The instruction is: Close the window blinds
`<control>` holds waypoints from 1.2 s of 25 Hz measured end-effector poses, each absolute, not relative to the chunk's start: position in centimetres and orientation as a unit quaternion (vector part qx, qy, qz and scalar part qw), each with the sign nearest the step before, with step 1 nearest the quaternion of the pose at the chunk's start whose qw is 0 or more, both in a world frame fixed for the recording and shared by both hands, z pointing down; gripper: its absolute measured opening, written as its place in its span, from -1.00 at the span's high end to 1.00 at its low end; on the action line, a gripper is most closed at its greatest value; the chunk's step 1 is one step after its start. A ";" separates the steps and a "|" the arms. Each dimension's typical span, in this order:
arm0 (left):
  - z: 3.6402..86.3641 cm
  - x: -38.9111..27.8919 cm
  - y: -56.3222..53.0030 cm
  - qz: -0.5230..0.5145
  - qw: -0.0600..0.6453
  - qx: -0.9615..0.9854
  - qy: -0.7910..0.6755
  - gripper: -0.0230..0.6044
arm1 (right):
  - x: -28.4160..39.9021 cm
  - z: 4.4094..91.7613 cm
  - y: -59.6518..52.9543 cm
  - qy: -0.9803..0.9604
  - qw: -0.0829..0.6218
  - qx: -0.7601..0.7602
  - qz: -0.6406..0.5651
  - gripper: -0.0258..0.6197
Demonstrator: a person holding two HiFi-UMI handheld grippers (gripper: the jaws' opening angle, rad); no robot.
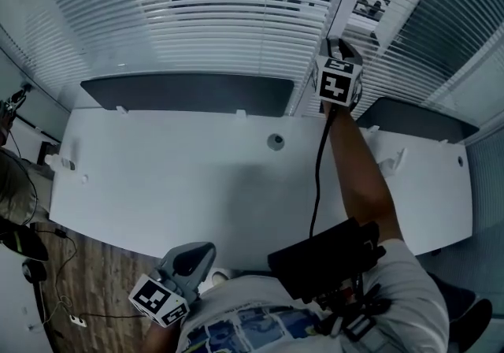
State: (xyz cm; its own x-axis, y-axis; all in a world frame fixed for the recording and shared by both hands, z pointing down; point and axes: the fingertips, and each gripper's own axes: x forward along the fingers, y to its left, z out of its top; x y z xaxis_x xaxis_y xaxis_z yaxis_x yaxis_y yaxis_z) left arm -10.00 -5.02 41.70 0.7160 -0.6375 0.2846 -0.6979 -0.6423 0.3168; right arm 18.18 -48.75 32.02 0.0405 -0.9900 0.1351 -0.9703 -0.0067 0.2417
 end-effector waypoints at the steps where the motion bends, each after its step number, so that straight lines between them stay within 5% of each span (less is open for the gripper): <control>1: 41.7 -10.0 -5.0 0.073 0.206 0.903 -0.369 0.92 | 18.0 31.9 -48.7 -0.687 0.162 0.706 -0.060 0.54; 7: 41.8 -9.9 -5.1 0.071 0.205 0.906 -0.364 0.92 | 17.7 32.4 -48.9 -0.633 0.305 0.679 -0.212 0.54; 15: 41.8 -9.8 -5.3 0.071 0.207 0.906 -0.362 0.92 | 17.6 32.9 -49.3 -0.583 0.382 0.649 -0.306 0.54; 19: 41.8 -9.5 -5.2 0.073 0.206 0.907 -0.360 0.92 | 17.7 32.7 -48.9 -0.615 0.319 0.671 -0.264 0.53; 30: 41.8 -9.1 -4.9 0.078 0.204 0.908 -0.359 0.92 | 18.9 31.9 -48.3 -0.738 -0.025 0.667 0.097 0.47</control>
State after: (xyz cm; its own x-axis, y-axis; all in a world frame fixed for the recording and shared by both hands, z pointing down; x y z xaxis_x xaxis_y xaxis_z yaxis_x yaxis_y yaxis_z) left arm -9.14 -4.94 41.81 0.7307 -0.6192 0.2874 -0.6826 -0.6597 0.3142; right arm 18.93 -48.30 31.90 -0.1087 -0.9897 0.0927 -0.9802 0.0912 -0.1758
